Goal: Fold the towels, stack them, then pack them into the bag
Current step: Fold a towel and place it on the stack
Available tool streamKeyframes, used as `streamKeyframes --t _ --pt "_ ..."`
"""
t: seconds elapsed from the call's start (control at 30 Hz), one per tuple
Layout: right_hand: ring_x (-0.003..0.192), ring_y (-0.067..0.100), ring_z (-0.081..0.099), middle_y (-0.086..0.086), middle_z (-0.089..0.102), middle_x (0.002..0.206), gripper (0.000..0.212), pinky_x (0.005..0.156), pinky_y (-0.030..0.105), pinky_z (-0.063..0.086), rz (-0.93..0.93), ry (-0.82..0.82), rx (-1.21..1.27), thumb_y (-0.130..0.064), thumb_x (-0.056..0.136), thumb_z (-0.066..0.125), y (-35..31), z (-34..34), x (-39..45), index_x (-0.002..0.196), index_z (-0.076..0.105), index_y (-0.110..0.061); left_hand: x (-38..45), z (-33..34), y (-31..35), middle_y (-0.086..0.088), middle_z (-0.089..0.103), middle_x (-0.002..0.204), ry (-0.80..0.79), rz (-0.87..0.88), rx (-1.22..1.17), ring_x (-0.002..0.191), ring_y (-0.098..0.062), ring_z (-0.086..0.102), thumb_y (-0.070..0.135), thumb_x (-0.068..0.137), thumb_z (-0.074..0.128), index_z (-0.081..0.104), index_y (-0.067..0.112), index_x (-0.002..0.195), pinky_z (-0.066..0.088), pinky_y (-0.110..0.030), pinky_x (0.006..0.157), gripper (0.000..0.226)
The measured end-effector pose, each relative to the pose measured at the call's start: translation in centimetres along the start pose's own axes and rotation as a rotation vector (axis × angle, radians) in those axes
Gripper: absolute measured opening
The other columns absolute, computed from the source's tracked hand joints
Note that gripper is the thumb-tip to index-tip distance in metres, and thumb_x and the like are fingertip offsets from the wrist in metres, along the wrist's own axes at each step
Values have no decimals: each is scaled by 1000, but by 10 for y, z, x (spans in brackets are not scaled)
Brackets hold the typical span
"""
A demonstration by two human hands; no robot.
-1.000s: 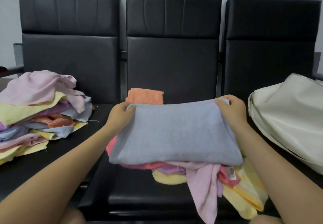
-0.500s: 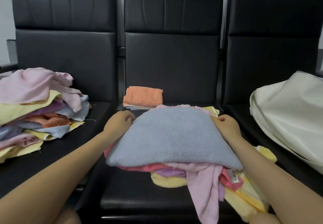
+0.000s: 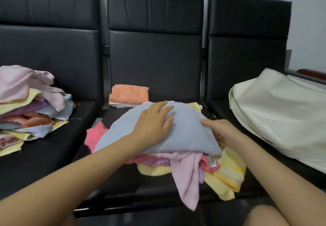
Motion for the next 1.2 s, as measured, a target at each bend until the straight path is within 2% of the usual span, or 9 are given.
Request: streamKeyframes --t 0.23,0.33,0.43,0.5,0.67,0.83,0.9,1.0,1.2 --pt "77 14 56 4 67 87 12 65 25 41 -476 232 -215 -12 90 63 -47 -11 -22 96 70 -4 -5 32 2 4 26 158 -109 -35 246 145 -15 23 55 74 -12 30 30 150 16 -37 117 91" --pt "80 18 58 5 65 85 14 67 28 43 -360 230 -189 -15 89 64 -35 -14 -17 94 69 -3 -6 29 3 4 31 156 -86 -19 225 142 -15 28 55 77 -7 35 29 148 18 -37 116 87" --pt "91 21 64 8 69 96 25 87 38 50 -44 10 -56 -26 87 71 -3 3 -14 99 69 -3 -7 28 1 4 39 151 -54 -5 188 138 -16 34 56 80 0 42 29 144 22 -37 112 81" --pt "88 22 65 10 70 95 20 82 37 52 30 -69 40 -24 88 70 -3 9 -21 98 68 -7 -7 24 -3 5 46 144 -7 -13 116 132 -16 39 57 82 10 50 28 138 27 -36 107 75" --pt "94 22 67 8 71 102 13 73 33 53 -109 -61 313 -19 92 62 -57 6 -33 102 67 -15 -11 -2 -22 4 53 117 203 -149 -357 100 -15 50 22 95 49 60 21 122 39 -28 88 29" --pt "74 11 58 -2 62 79 13 67 25 43 -312 -326 285 -25 95 58 -105 76 -53 99 65 -15 -17 2 -58 -5 67 91 216 -687 -1201 64 -16 57 27 101 32 61 13 112 48 -24 65 34" --pt "70 13 57 2 61 74 19 64 26 45 -303 -370 234 -26 97 57 -105 104 -55 104 66 -11 -18 8 -58 -8 71 90 142 -758 -1312 73 -19 65 37 102 30 64 13 108 53 -29 73 42" --pt "68 13 58 4 62 75 19 59 22 51 -406 -242 165 -12 98 50 -106 109 -50 98 69 -11 -16 11 -63 -11 70 112 52 -712 -1156 104 -26 66 30 96 48 63 13 118 51 -39 94 32" --pt "79 2 54 0 57 99 18 73 8 41 -699 158 -261 -11 89 59 -112 89 -45 102 67 -21 -11 -7 -71 -5 64 108 182 -683 -1005 93 -19 61 5 93 42 54 19 128 49 -27 71 39"
Point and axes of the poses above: each hand's wrist, its own x-axis towards the middle knuckle, its own z-axis out of the palm, y = z × x, the point moved 10 cm from there along x, towards the middle knuckle
